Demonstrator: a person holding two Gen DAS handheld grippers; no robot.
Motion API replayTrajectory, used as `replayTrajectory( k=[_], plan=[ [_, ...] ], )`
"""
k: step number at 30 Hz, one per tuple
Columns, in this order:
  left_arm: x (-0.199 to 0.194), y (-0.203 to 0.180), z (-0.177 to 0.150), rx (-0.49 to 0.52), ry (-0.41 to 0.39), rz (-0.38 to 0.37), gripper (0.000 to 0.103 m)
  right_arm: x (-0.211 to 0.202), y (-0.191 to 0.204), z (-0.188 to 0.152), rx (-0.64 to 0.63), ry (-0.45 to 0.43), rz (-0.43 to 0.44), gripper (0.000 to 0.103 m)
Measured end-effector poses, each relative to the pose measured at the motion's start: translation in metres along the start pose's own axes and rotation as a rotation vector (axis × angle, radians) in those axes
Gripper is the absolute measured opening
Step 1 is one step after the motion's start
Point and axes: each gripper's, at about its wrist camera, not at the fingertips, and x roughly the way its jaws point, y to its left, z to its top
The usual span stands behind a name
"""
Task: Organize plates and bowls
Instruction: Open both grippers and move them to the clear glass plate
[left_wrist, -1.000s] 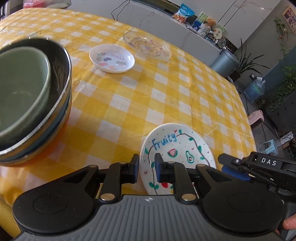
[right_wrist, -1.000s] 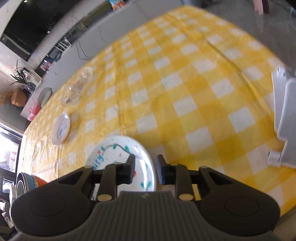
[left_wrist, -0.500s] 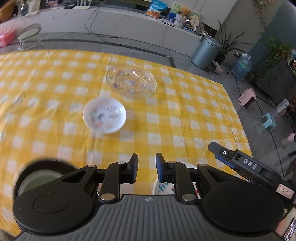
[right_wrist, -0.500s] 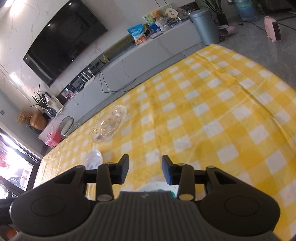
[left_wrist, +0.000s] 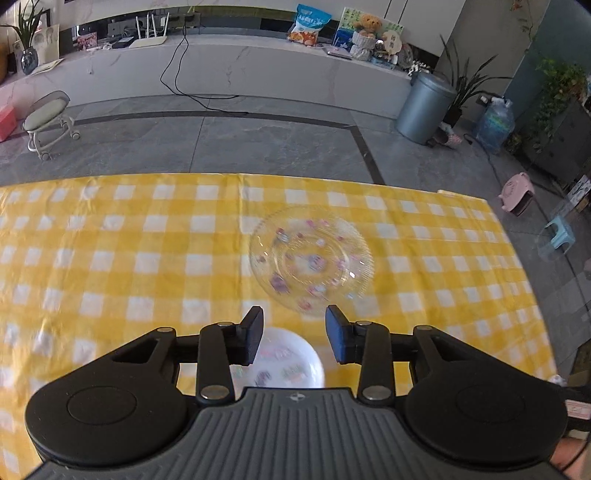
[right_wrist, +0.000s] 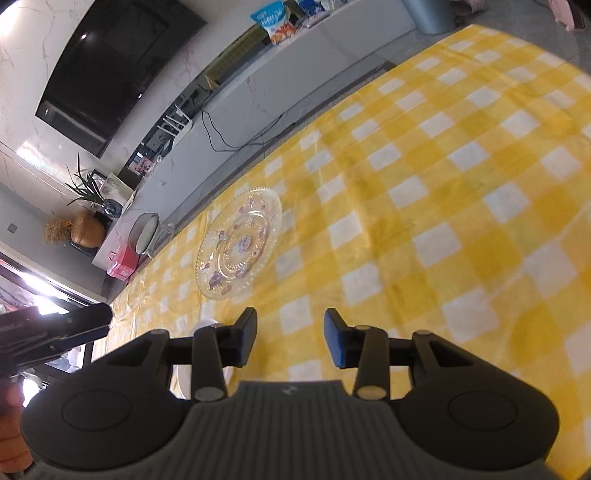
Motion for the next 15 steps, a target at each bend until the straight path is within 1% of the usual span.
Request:
replayTrajectory(
  k=[4,6,9,12,15],
  plan=[
    [0.041,0.007,0.021,0.019,0.015,0.021,0.042,0.029,0.009,0.027,-0.006,0.01,-0.008,0.04],
    [0.06,0.013,0.029,-0.007,0.035,0.021,0.042,0.042,0.013,0.04,-0.008,0.005,-0.015,0.04],
    [0.083,0.026,0.035,-0.041,0.054,0.0,0.042,0.062,0.018,0.057,-0.01,0.009,-0.018,0.04],
    [0.103,0.037,0.037,-0.067,0.076,-0.005,0.042,0.081,0.022,0.068,-0.037,0.009,-0.053,0.039],
    [0.118,0.052,0.039,-0.138,0.096,-0.037,0.042,0.098,0.021,0.074,-0.034,0.024,-0.061,0.037]
  ],
)
